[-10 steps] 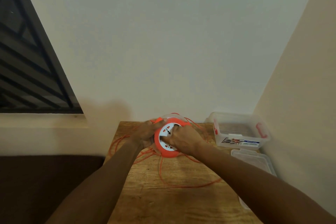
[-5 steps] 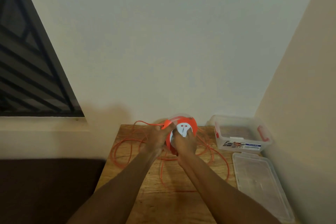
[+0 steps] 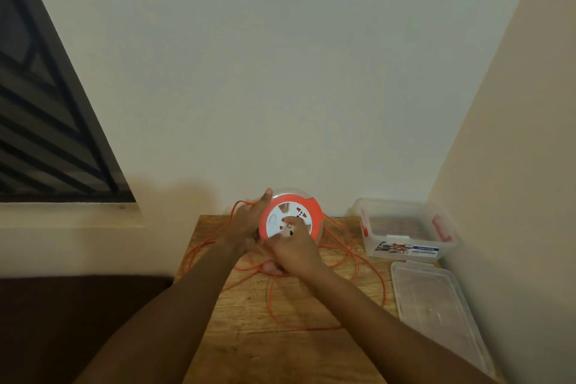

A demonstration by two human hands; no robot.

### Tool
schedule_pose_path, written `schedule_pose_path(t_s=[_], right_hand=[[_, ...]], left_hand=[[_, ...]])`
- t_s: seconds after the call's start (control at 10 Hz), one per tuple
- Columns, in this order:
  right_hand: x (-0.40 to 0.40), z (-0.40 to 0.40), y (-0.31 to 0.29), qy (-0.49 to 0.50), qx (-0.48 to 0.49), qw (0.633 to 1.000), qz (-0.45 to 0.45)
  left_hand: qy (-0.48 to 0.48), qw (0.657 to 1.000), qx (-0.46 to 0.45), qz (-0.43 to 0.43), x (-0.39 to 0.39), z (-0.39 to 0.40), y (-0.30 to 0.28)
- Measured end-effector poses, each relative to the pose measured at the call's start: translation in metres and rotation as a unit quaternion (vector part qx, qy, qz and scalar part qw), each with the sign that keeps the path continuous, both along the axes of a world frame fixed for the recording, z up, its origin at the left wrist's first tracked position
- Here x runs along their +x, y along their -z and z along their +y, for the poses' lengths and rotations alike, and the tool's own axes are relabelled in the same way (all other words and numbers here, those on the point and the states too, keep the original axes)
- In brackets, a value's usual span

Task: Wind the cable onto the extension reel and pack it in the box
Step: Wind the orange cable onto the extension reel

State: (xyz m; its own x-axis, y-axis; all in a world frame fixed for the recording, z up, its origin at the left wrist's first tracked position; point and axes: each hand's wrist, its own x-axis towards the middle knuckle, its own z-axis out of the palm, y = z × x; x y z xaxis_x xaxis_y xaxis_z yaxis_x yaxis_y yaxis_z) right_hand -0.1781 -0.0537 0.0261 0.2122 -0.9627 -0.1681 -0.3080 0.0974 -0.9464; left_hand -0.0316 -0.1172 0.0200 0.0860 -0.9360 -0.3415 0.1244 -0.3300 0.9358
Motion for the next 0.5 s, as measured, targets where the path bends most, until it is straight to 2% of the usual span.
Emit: schedule_pose_path(t_s=[0.1, 0.2, 0.3, 0.4, 0.5], right_hand=[[-0.031, -0.003, -0.018, -0.194, -0.384, 0.795, 0.428], [-0.049, -0.024, -0.032, -0.265, -0.497, 0.652, 0.508], [-0.054, -0.039, -0.048, -0.361, -0.495, 0.556, 0.562], [-0.053, -0.049, -0.06, -0.415, -0.509, 0.469, 0.591], [-0.05, -0.051, -0.07, -0.415, -0.509, 0.442, 0.611]], left_hand=[[0.008, 1.0, 0.0, 0.008, 0.007, -0.001, 0.001], [0.043, 0.999, 0.012, 0.019, 0.01, -0.002, -0.004], [0.068, 0.998, 0.01, -0.002, 0.012, -0.002, -0.006], [0.077, 0.997, 0.026, -0.018, 0.014, -0.002, -0.004], [0.081, 0.996, 0.033, -0.027, 0.016, -0.005, -0.006]])
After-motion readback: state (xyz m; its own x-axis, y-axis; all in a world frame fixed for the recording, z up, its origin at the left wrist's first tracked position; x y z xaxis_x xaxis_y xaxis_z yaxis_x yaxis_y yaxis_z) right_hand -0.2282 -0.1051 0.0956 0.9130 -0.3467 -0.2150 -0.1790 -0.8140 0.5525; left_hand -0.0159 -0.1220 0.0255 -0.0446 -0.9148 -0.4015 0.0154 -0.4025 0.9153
